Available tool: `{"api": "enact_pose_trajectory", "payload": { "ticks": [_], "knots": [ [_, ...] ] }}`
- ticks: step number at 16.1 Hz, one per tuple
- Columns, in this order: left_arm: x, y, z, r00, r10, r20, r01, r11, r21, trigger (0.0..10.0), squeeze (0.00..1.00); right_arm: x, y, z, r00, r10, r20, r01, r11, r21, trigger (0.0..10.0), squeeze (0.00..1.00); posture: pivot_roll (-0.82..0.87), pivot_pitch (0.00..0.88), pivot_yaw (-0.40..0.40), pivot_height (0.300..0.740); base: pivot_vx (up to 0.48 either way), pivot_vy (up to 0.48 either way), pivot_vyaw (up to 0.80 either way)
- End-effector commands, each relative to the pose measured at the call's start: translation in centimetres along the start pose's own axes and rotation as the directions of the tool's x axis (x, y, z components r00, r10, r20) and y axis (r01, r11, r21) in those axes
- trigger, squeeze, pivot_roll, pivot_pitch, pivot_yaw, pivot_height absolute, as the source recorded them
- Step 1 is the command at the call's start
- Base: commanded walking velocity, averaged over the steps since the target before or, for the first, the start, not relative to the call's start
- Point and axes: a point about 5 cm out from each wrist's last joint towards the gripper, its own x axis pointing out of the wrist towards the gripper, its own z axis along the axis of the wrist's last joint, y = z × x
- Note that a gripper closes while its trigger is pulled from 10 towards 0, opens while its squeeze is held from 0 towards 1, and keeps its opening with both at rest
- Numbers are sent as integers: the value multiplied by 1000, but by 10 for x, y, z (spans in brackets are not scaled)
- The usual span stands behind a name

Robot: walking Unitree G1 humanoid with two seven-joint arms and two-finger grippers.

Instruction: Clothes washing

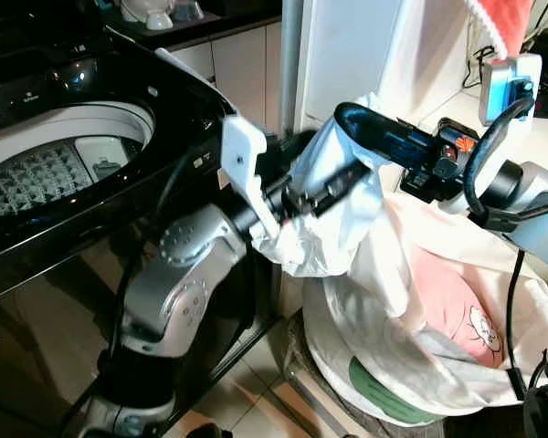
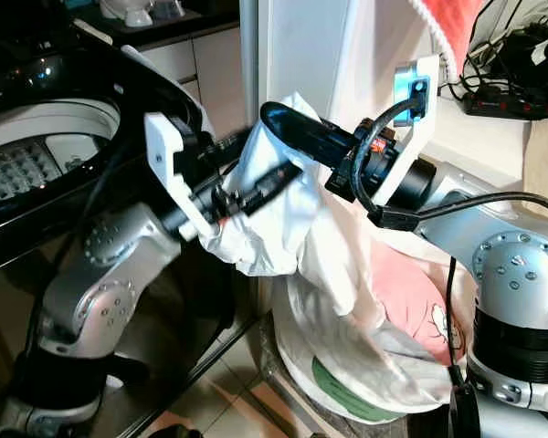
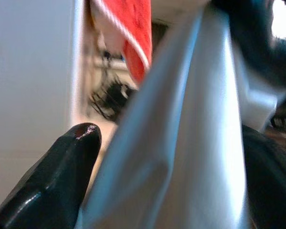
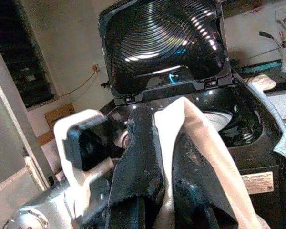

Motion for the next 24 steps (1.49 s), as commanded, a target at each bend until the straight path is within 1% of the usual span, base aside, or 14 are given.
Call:
{"api": "enact_pose_trajectory", "payload": {
  "ticks": [1, 2, 3, 4, 6, 7, 9, 13, 17, 19, 24],
  "knots": [
    [0, -6, 1, 999, -45, -5, 45, 999, -29, 10000, 0, 2, 6, 3, 1000, 21, 2, -21, 1000, -17, 0, 0, -83, 0, 10, 740, 0, 0, 0],
    [-2, -8, -3, 997, -74, -38, 72, 996, -49, 0, 0, 2, 6, 4, 1000, 11, 3, -11, 1000, -18, 0, 0, -83, 0, 10, 740, 0, 0, 0],
    [-3, -9, -5, 995, -82, -57, 79, 996, -42, 0, 0, 2, 6, 4, 1000, 6, 3, -6, 1000, -17, 0, 0, -83, 0, 10, 740, 0, 0, 0],
    [-3, -6, -11, 992, -49, -117, 49, 999, -1, 0, 0, 1, 6, 4, 1000, -4, -1, 4, 1000, -18, 0, 0, -87, 0, 13, 740, 0, 0, 0],
    [-2, 1, -15, 988, -3, -157, 22, 992, 121, 0, 0, 0, 6, 4, 1000, -18, -9, 17, 1000, -19, 0, 0, -89, 0, 17, 740, 0, 0, 0],
    [-3, 3, -16, 986, 13, -168, 8, 992, 124, 0, 0, 0, 6, 4, 1000, -20, -9, 19, 1000, -19, 0, 0, -90, 0, 17, 740, 0, 0, 0],
    [-6, 9, -16, 984, 59, -171, -52, 998, 48, 0, 0, -1, 5, 3, 999, -35, -5, 35, 999, -18, 0, 0, -93, 0, 23, 740, 0, 0, 0],
    [-8, 11, -18, 981, 51, -185, -31, 994, 106, 0, 0, -1, 5, 1, 999, -47, -4, 47, 999, -15, 0, 0, -94, 0, 31, 740, 0, 0, 0],
    [-10, 12, -20, 976, 69, -207, -48, 993, 106, 0, 0, -2, 3, -1, 998, -66, 0, 66, 998, -7, 0, 0, -94, 0, 32, 740, 0, 0, 0],
    [-10, 13, -19, 976, 71, -204, -50, 993, 104, 0, 0, -3, 3, -1, 998, -67, -1, 67, 998, -8, 0, 0, -94, 0, 32, 740, 0, 0, 0],
    [-12, 21, -14, 977, 110, -182, -91, 990, 112, 0, 0, -2, 5, -1, 999, -53, -10, 53, 999, -9, 0, 0, -89, 0, 29, 740, 0, 0, 0]
  ]
}}
